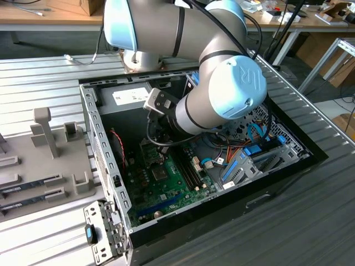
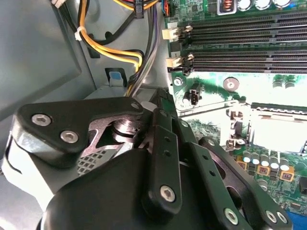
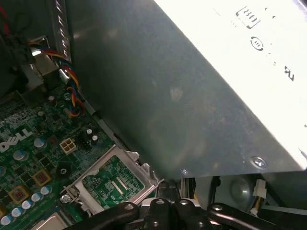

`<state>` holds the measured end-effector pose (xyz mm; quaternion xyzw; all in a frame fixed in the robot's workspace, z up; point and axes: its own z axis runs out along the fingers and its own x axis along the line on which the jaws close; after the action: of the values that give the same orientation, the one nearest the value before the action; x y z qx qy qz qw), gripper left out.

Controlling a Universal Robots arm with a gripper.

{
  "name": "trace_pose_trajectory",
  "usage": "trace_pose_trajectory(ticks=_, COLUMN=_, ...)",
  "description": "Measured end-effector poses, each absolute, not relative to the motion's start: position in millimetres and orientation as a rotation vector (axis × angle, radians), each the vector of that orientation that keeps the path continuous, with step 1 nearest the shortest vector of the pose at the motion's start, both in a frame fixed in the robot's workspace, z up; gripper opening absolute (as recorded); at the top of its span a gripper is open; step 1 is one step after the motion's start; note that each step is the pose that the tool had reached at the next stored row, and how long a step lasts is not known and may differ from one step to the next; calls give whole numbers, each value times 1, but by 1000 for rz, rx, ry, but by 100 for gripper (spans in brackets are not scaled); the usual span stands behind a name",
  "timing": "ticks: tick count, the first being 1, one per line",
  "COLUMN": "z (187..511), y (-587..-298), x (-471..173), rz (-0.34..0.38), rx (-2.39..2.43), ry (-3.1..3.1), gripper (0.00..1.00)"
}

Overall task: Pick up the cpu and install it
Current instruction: 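Close the cpu cover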

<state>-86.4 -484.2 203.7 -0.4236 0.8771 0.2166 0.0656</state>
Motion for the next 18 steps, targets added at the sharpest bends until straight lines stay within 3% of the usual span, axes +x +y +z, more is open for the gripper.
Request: trace_pose_trajectory(ticks=18, z=216, y=-491, x=-86, rz=653, rx=-1278, ry=2646, gripper=11)
